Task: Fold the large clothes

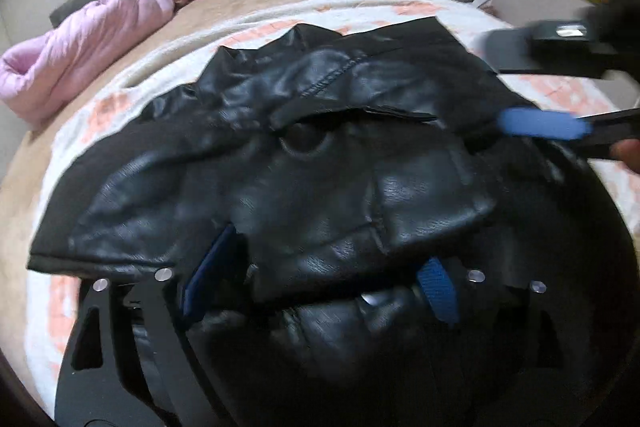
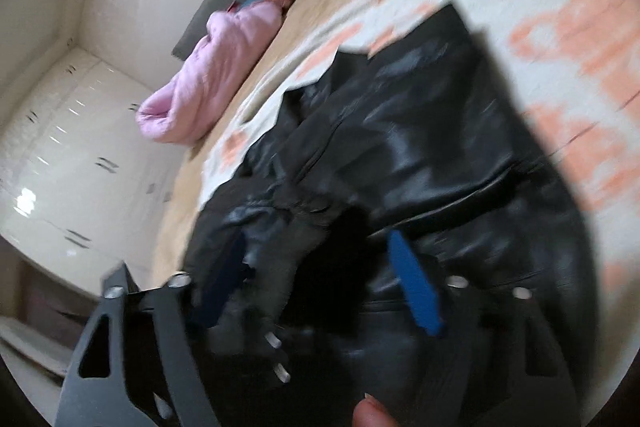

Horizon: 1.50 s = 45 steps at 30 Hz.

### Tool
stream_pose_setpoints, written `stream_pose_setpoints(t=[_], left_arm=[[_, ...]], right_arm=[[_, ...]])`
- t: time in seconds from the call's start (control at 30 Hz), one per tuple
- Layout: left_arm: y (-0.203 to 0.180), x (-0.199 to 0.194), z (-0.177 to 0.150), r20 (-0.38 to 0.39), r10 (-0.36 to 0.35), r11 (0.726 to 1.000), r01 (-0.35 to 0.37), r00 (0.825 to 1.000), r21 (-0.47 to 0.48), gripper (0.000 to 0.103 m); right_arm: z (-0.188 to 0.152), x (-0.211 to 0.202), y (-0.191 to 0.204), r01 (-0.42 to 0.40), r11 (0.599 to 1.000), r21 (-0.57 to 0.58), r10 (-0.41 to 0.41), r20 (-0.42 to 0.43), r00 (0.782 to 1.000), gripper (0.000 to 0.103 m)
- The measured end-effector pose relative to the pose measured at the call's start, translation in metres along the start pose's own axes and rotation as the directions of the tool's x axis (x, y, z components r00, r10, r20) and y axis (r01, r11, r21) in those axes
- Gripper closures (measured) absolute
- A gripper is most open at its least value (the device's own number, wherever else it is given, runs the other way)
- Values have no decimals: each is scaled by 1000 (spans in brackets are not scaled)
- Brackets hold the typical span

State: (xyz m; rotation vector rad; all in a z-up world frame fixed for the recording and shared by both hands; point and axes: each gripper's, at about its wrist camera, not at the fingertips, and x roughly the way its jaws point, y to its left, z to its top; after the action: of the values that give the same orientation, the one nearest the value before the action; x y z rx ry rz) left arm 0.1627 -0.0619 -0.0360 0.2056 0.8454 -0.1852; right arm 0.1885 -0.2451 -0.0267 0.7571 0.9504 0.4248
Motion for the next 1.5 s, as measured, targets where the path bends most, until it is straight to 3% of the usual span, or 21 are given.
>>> stream_pose_setpoints(t=[0.17, 0.3, 0.37, 0.4, 0.53, 0.63, 0.77, 0.83, 0.97, 1.03, 1.1, 1.17, 1.23, 1.3, 1.37, 1.43, 1.5], left_arm=[[9, -18, -13, 14, -73, 996, 74, 997, -40, 25], [26, -36, -16, 34, -132, 985, 135, 991, -109, 20], [38, -46, -16, 53, -130, 982, 136, 990, -132, 19], [47, -53, -16, 70, -122, 980, 132, 990, -152, 17], [92, -74, -16, 121, -84, 959, 114, 989, -261, 14], [138, -82, -16, 123, -11, 927, 57, 992, -371, 13], [206, -95, -16, 119, 67, 830, 11, 991, -558, 13], [224, -97, -12, 117, 87, 808, -1, 989, -590, 13], [245, -96, 2, 147, 76, 770, 36, 986, -637, 13], [248, -87, 14, 158, 51, 758, 65, 986, -649, 13], [243, -74, 26, 151, 21, 764, 82, 988, -640, 13], [236, -55, 41, 139, -13, 780, 97, 990, -618, 21], [228, -37, 50, 114, -39, 798, 100, 993, -594, 38], [217, -18, 60, 81, -66, 815, 101, 994, -570, 48], [209, -1, 65, 53, -91, 827, 106, 994, -552, 64], [201, 20, 65, 1, -125, 835, 106, 992, -539, 87], [193, 37, 60, -47, -137, 842, 92, 989, -531, 88]], right_arm=[[4, 22, 5, -54, 998, 43, 57, -59, 997, 49], [10, 35, 11, 4, 1000, 19, -3, -69, 998, 50], [10, 42, 12, 27, 1000, 4, -27, -69, 997, 62], [10, 45, 14, 37, 999, -16, -38, -66, 997, 75], [16, 46, 31, 29, 995, -92, -33, -37, 999, 101], [25, 35, 70, 56, 965, -255, -50, 31, 998, 102], [42, 7, 125, 89, 885, -456, -29, 137, 990, 102], [51, -7, 145, 103, 845, -525, -8, 180, 984, 102], [69, -35, 165, 222, 752, -621, -45, 288, 957, 102], [75, -42, 159, 253, 738, -625, -66, 307, 950, 102], [80, -45, 144, 279, 741, -611, -104, 306, 946, 102], [82, -45, 124, 295, 752, -589, -140, 295, 945, 102], [78, -43, 104, 301, 767, -567, -164, 281, 946, 102], [75, -40, 92, 305, 774, -555, -178, 271, 946, 102], [72, -35, 80, 315, 782, -538, -203, 259, 944, 102], [67, -27, 74, 327, 789, -520, -226, 249, 942, 102], [64, -23, 68, 339, 788, -514, -245, 243, 939, 102]])
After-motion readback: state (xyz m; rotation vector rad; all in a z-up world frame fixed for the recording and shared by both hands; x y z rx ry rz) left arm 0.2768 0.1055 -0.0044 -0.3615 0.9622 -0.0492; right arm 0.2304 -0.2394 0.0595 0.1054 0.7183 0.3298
